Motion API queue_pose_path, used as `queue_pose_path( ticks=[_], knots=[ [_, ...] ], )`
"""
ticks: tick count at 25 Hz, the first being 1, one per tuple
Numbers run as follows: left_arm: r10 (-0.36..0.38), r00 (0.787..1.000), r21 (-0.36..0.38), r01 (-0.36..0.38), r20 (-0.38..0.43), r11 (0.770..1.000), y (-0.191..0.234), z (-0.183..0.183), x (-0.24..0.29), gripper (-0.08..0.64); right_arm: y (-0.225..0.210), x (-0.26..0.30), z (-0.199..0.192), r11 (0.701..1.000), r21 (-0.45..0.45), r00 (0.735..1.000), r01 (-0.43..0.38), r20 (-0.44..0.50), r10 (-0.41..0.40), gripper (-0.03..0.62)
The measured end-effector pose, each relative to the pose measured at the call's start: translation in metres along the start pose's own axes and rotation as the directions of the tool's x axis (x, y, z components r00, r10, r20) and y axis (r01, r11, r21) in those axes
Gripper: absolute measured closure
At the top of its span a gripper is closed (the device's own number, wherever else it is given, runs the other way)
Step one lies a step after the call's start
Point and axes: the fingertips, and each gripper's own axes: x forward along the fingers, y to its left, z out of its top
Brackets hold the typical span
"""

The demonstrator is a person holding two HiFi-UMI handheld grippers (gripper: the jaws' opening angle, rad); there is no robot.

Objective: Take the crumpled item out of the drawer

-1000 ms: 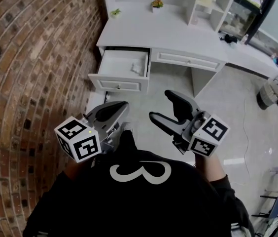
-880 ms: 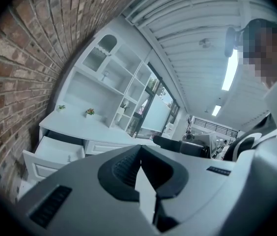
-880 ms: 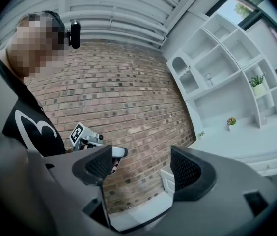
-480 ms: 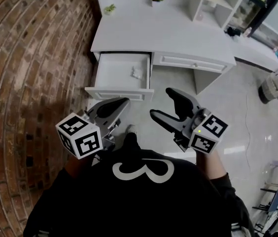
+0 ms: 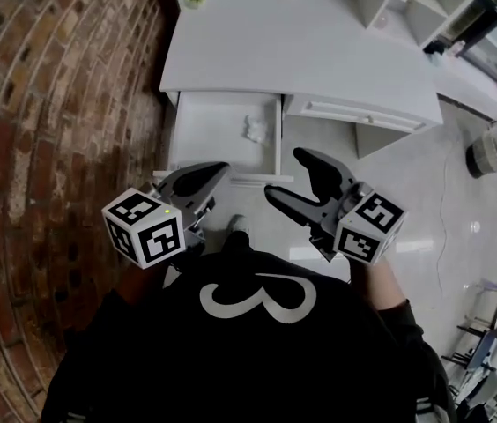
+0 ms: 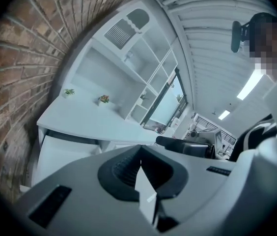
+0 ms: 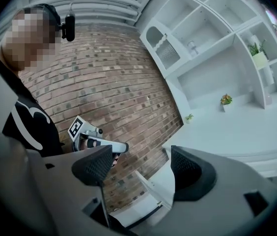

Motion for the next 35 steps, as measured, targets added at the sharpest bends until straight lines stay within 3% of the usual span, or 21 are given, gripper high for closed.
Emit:
queue_pose_path(
  ticks=[10,18,26,35],
  knots=[
    [0.001,0.997,-0.055,-0.005,-0.072,0.998,0.082,0.009,0.033,0.557,-0.067,0.068,-0.02,0.998,0.037,0.989,0.054,-0.143,-0.048,0.232],
    [0.007,0.993,-0.086,-0.017,-0.117,0.996,0.13,0.003,0.056,0.557,-0.122,0.117,-0.067,0.994,0.041,0.951,0.099,-0.297,-0.082,0.233],
    [0.015,0.99,-0.137,-0.035,-0.141,0.99,0.17,-0.004,0.071,0.557,-0.173,0.158,-0.126,0.988,0.057,0.877,0.143,-0.469,-0.1,0.233],
    [0.04,0.989,-0.197,-0.067,-0.14,0.978,0.206,-0.015,0.078,0.557,-0.225,0.192,-0.19,0.978,-0.104,0.745,0.18,-0.635,-0.205,0.241]
  ],
)
